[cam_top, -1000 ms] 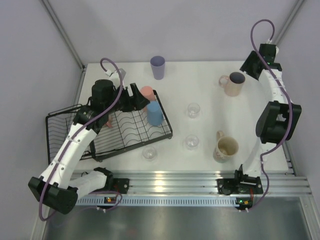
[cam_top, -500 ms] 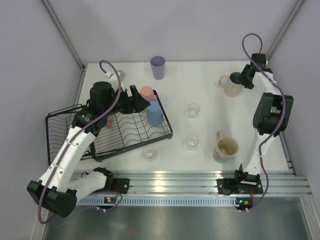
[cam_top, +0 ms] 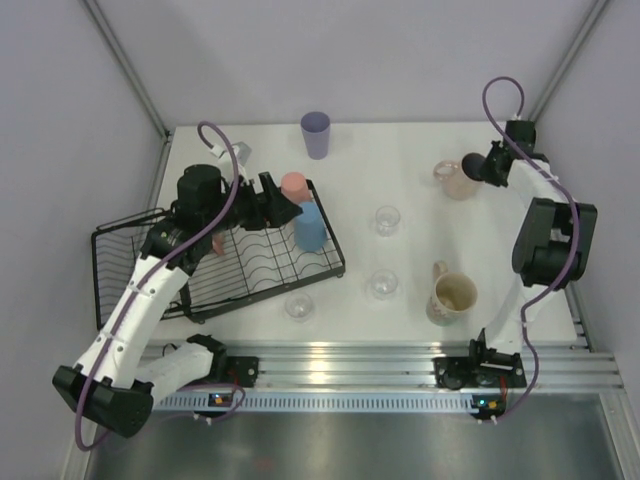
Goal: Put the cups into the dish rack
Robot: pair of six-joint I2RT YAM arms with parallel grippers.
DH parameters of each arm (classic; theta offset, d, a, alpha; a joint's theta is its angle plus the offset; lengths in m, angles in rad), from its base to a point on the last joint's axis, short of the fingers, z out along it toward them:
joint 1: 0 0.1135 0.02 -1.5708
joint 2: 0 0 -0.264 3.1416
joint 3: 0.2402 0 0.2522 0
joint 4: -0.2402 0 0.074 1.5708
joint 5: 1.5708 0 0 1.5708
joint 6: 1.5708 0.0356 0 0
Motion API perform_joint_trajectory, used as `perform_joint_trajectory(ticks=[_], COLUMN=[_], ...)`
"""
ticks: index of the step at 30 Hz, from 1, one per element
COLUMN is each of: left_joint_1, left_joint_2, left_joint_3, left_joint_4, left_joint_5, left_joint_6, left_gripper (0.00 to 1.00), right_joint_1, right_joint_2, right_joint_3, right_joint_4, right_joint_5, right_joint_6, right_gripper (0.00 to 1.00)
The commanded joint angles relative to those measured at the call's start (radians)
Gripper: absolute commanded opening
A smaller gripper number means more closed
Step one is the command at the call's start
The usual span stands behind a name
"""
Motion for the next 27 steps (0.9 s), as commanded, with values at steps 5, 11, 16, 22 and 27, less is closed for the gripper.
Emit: perform_joint_trajectory(ticks=[5, 11, 16, 22, 27], left_joint_1=[0.001, 0.001, -0.001, -0.003, -0.015], left_joint_2=[0.040, 0.045, 0.049, 0.054, 0.095], left_joint_3=[0.112, 0.107, 0.039, 0.026, 0.015], left_joint_4=[0.058, 0.274, 0.584, 0.713, 0.713], left_joint_5=[0.137, 0.324, 0.450, 0.458, 0.471], left_joint_6=[-0.065, -0.236, -0.471, -0.604, -0.656], left_gripper=[0.83, 0.83, 0.83, 0.85, 0.86], right_joint_1=[0.036, 0.133, 0.387, 0.558, 0.668], right_joint_2=[-0.486, -0.768, -0.891, -0.908, -0.900], right_joint_3=[-0.304, -0.545, -0.628, -0.633, -0.662], right_joint_4=[0.559, 0.937, 1.120, 1.183, 1.262], right_joint_5=[-0.147, -0.224, -0.193, -0.159, -0.123], right_joint_6=[0.052, 0.104, -0.032, -0.104, -0.161], right_gripper=[0.00, 0.00, 0.00, 0.00, 0.00])
